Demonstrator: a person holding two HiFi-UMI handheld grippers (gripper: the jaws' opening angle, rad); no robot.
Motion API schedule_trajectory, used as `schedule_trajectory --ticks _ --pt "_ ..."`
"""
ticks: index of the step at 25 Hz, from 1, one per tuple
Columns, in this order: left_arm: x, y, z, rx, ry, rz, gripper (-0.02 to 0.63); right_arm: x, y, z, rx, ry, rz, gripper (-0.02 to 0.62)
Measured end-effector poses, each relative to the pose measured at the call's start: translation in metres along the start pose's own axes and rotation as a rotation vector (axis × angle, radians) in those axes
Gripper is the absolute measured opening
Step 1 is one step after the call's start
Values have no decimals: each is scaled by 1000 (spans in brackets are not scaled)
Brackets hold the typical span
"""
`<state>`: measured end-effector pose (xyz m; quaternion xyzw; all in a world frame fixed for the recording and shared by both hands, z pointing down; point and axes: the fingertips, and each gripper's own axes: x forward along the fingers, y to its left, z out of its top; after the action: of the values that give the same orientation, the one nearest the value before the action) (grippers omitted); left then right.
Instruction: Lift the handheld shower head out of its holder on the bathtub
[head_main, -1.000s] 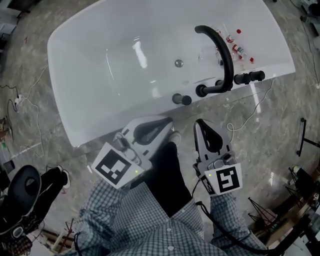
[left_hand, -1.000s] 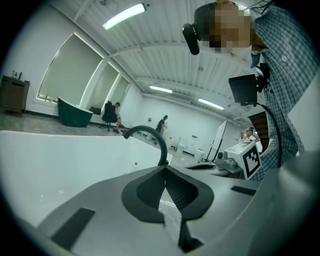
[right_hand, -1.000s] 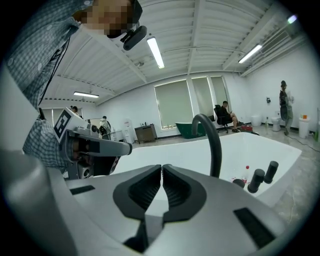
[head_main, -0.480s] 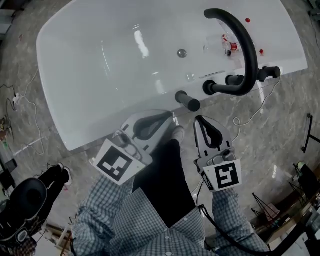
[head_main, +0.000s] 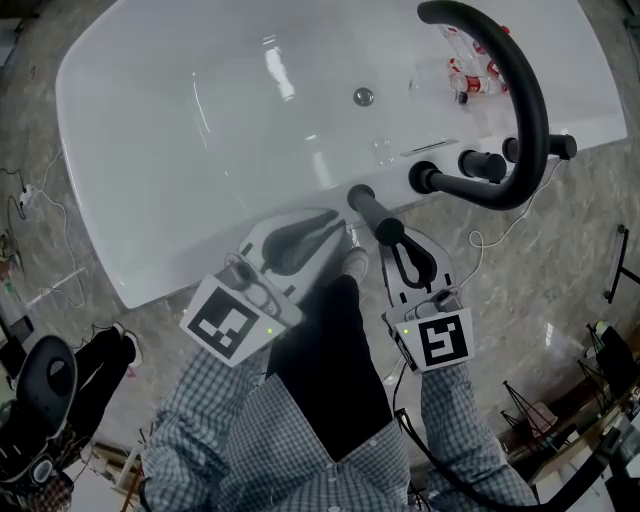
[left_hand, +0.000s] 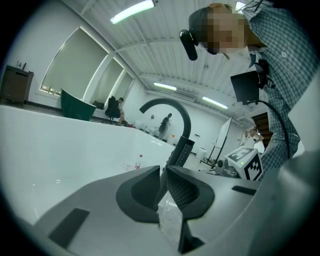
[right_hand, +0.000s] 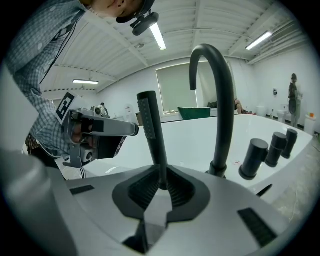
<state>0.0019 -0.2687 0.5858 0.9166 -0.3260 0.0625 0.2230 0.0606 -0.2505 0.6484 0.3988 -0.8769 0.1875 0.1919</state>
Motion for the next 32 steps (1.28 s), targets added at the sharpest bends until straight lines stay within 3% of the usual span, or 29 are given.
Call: schedule_trajectory --ticks 3,6,10,12,16,20,25,32 --pt "5 3 -5 -8 6 -14 19 9 -2 -5 20 12 12 26" --pt "12 6 -12 -5 19 -29 69 19 -7 -12 36 20 15 26" --pt "22 9 -26 66 75 -59 112 31 -10 -22 22 48 11 31" --pt "26 9 -33 108 117 -78 123 38 -11 -23 10 66 14 95" --pt "36 6 -41 125 145 -120 141 51 -8 -22 -64 16 43 113" --pt "38 8 -42 103 138 -144 153 62 -4 -23 -107 19 53 118" --pt "39 7 -61 168 243 -159 155 70 -2 -24 -110 15 51 118" --pt "51 0 -68 200 272 -191 155 74 -2 -25 -130 28 54 119"
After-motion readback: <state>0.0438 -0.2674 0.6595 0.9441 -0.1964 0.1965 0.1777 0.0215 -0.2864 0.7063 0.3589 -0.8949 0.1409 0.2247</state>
